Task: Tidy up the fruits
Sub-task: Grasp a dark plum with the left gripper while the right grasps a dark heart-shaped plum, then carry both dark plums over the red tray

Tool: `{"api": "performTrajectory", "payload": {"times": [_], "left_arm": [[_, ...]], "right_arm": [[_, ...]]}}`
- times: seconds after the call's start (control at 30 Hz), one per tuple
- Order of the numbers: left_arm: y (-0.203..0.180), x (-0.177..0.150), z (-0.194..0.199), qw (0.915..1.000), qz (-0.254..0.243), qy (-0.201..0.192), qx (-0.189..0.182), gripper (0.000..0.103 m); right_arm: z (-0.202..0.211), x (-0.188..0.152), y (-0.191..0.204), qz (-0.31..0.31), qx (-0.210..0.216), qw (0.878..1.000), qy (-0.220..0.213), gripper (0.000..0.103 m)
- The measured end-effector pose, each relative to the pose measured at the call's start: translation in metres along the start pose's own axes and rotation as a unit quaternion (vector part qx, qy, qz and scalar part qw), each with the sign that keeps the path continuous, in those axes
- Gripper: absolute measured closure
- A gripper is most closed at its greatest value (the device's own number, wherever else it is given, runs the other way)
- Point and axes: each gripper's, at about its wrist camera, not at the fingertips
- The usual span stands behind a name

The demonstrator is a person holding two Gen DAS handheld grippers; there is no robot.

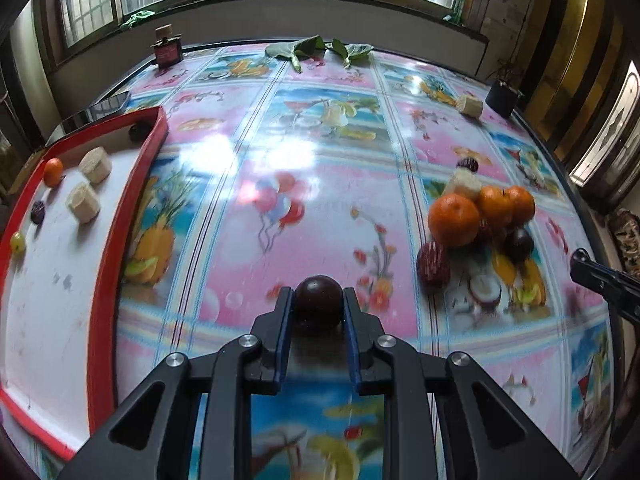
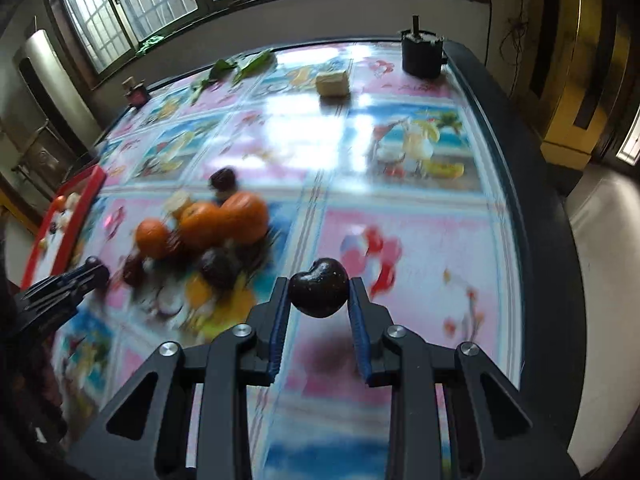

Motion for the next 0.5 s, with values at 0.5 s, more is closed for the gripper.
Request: {"api": "performTrajectory", "payload": {"times": [0.5], "left_arm": [[-0.012,-0.068,0.053,0.9984,-0.057,-0.001,0.008,0.080]], "right_arm": [[0.014,-0.069,0.051,-0.014,0.016,0.999,0.024,0.072]]}}
Point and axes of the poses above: each gripper's, at about its wrist camera, not at the fingertips, and z roughly against the way its jaws point, y to its left, x to its top, and after that the axes turned 9 degrees about x, right-handed
